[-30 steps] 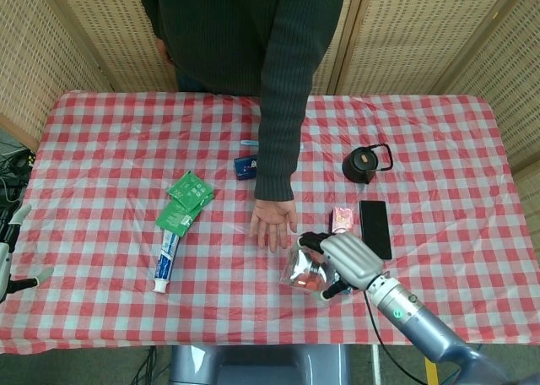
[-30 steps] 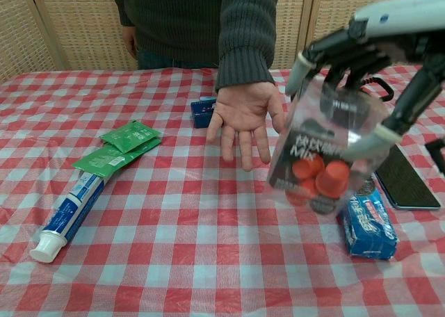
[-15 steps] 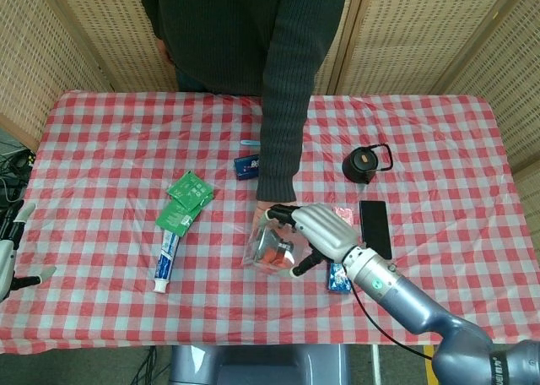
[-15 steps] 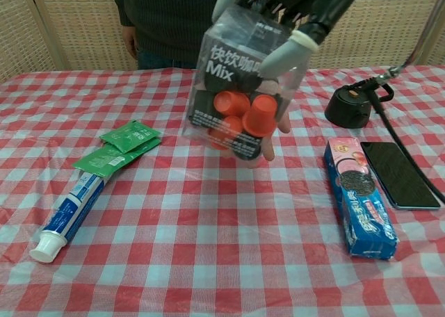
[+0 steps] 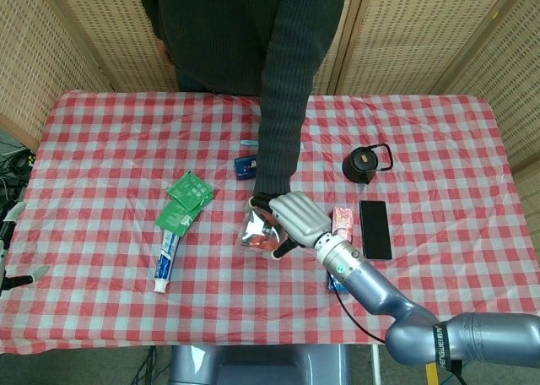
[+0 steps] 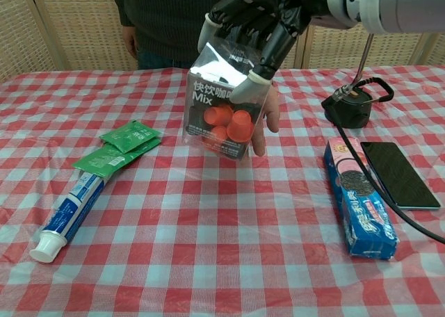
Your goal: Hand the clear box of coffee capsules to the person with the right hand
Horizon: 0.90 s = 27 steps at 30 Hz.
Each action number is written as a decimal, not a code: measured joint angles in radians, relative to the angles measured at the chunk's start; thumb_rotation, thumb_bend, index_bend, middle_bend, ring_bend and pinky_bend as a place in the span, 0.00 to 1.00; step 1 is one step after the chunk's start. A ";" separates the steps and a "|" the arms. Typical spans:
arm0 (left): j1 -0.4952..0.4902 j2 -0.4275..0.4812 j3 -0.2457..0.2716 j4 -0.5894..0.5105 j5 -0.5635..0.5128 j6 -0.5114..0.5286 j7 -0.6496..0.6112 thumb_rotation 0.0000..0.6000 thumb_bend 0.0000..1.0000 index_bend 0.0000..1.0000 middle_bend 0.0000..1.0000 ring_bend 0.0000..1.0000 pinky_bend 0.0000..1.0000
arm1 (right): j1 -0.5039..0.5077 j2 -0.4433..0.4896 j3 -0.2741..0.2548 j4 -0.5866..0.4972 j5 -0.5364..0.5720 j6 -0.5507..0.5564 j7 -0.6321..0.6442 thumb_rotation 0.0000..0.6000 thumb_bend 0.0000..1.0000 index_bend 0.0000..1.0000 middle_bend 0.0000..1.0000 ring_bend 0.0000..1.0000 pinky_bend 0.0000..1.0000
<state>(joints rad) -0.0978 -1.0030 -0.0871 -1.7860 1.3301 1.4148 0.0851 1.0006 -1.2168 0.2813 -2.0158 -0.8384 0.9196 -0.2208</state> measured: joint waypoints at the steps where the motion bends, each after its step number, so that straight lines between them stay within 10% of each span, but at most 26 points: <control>1: 0.000 0.000 0.001 0.000 0.002 0.002 0.000 1.00 0.00 0.00 0.00 0.00 0.00 | 0.001 0.001 -0.003 0.000 0.005 0.002 -0.005 1.00 0.44 0.36 0.46 0.48 0.44; 6: 0.002 -0.001 0.002 -0.001 0.005 0.007 -0.001 1.00 0.00 0.00 0.00 0.00 0.00 | 0.004 0.032 -0.013 -0.013 0.026 -0.020 -0.014 1.00 0.01 0.03 0.03 0.01 0.01; 27: 0.017 0.010 0.016 -0.011 0.052 0.039 -0.028 1.00 0.00 0.00 0.00 0.00 0.00 | -0.229 0.447 0.020 -0.226 -0.215 0.038 0.149 1.00 0.00 0.00 0.00 0.00 0.00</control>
<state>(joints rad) -0.0810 -0.9932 -0.0712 -1.7966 1.3817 1.4534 0.0567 0.7719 -0.7701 0.3014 -2.2416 -1.0529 0.9580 -0.0713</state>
